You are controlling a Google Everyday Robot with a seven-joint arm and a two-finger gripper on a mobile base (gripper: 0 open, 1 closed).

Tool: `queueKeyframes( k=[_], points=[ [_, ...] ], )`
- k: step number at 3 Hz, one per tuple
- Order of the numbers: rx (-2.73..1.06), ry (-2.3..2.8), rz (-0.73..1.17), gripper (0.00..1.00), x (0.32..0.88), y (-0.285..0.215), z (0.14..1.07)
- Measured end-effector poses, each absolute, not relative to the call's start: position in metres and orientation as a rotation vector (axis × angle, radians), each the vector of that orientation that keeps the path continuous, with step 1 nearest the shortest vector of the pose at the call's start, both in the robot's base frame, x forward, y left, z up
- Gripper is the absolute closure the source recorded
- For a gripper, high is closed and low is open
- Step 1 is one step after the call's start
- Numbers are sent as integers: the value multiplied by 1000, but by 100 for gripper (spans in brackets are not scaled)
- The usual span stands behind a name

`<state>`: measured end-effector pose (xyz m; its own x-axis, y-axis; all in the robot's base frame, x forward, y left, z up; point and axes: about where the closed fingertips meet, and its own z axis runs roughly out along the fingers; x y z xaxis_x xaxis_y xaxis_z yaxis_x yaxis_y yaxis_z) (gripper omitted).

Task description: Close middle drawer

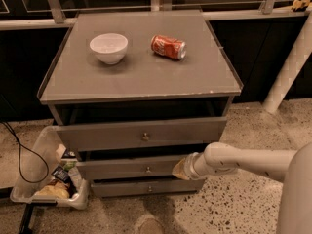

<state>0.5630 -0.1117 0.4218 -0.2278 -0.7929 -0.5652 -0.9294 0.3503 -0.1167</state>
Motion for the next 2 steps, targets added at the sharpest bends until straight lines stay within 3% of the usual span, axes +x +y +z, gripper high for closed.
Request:
queueKeyframes(
  k=[2],
  points=[
    [-1495, 2078, 332, 36, 563, -112, 422]
  ],
)
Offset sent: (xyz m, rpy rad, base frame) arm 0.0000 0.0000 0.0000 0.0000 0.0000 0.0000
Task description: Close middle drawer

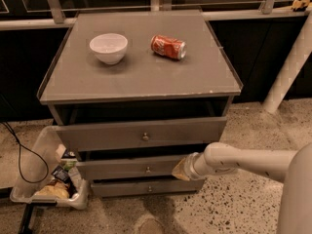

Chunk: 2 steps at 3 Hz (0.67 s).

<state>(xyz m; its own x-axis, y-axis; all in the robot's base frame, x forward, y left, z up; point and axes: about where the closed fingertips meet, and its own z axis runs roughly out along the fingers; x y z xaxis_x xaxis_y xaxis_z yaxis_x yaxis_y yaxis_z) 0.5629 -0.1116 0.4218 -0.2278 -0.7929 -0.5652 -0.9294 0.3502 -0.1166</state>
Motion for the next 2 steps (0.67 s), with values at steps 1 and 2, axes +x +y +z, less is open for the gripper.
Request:
queueKeyframes(
  k=[1, 2],
  points=[
    [-1495, 2078, 332, 13, 563, -112, 422],
    [-1495, 2078, 332, 0, 563, -112, 422]
  ],
)
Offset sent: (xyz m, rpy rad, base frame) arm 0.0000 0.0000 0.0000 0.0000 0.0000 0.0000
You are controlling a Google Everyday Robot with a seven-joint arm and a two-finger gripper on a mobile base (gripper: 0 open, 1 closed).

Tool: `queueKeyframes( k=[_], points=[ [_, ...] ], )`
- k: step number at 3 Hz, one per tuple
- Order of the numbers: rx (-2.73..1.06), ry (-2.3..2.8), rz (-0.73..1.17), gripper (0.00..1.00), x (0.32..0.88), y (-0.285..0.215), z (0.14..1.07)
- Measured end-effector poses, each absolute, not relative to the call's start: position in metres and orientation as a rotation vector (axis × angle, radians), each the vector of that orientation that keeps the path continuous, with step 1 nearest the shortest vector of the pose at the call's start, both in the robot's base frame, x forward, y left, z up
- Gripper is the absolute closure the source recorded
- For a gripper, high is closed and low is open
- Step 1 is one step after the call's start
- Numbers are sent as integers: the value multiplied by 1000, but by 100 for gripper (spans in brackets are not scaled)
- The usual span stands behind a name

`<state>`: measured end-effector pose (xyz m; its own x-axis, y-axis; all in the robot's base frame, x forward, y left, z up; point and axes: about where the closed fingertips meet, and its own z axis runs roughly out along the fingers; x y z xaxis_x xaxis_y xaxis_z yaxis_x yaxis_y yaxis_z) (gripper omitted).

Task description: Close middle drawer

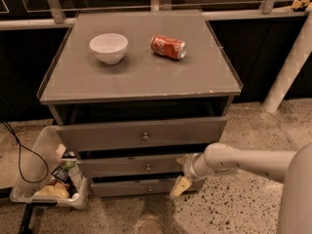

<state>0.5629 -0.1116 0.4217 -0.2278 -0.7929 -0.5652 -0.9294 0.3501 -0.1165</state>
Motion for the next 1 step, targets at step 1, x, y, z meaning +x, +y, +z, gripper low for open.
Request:
queueKeyframes(
  k=[1],
  points=[
    [-1495, 2078, 332, 0, 563, -112, 422]
  ],
)
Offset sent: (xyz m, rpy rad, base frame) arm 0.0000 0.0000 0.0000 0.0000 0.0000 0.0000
